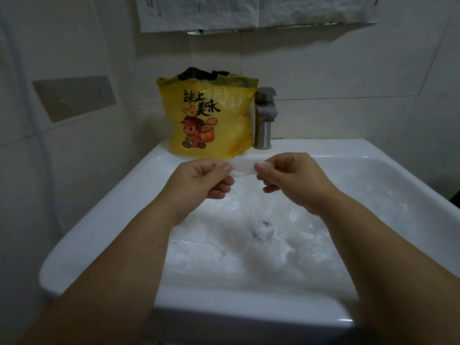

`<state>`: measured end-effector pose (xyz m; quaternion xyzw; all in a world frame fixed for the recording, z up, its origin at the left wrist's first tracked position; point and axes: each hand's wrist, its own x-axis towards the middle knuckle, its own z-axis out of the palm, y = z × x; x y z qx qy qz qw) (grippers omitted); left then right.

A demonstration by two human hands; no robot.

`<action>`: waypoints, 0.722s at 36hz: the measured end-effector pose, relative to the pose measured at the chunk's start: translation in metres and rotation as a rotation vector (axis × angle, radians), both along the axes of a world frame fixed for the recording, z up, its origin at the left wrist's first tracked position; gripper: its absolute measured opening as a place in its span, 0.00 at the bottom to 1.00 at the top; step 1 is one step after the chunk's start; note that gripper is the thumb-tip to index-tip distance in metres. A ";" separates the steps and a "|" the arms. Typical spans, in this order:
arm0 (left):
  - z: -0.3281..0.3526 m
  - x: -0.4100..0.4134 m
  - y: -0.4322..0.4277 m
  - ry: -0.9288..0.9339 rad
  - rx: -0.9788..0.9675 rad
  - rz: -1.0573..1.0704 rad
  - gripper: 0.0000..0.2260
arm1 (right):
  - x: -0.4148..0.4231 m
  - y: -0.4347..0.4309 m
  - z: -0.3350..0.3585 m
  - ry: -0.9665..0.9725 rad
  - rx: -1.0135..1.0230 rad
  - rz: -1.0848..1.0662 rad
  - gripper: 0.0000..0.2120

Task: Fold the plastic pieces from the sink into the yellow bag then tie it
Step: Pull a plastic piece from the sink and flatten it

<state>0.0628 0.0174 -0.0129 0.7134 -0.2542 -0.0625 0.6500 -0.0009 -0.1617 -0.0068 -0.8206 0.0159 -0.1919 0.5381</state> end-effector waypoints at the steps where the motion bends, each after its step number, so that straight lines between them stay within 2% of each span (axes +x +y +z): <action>1: -0.001 0.000 0.000 -0.014 0.008 0.020 0.07 | 0.000 0.001 0.000 0.000 0.013 0.002 0.07; 7: -0.001 0.000 -0.004 -0.012 -0.057 0.085 0.07 | 0.001 0.008 0.000 0.008 0.190 0.025 0.10; 16: 0.001 -0.003 -0.013 0.034 -0.212 0.182 0.03 | 0.004 0.015 0.002 0.016 0.491 -0.011 0.09; 21: 0.004 -0.004 -0.014 0.075 -0.250 0.157 0.13 | 0.006 0.014 0.004 0.047 0.615 -0.018 0.07; 24: 0.005 -0.004 -0.013 0.138 -0.252 0.114 0.06 | 0.005 0.012 0.006 0.087 0.693 0.045 0.08; 26: 0.006 -0.005 -0.012 0.189 -0.276 0.075 0.06 | 0.005 0.009 0.007 0.140 0.771 0.113 0.15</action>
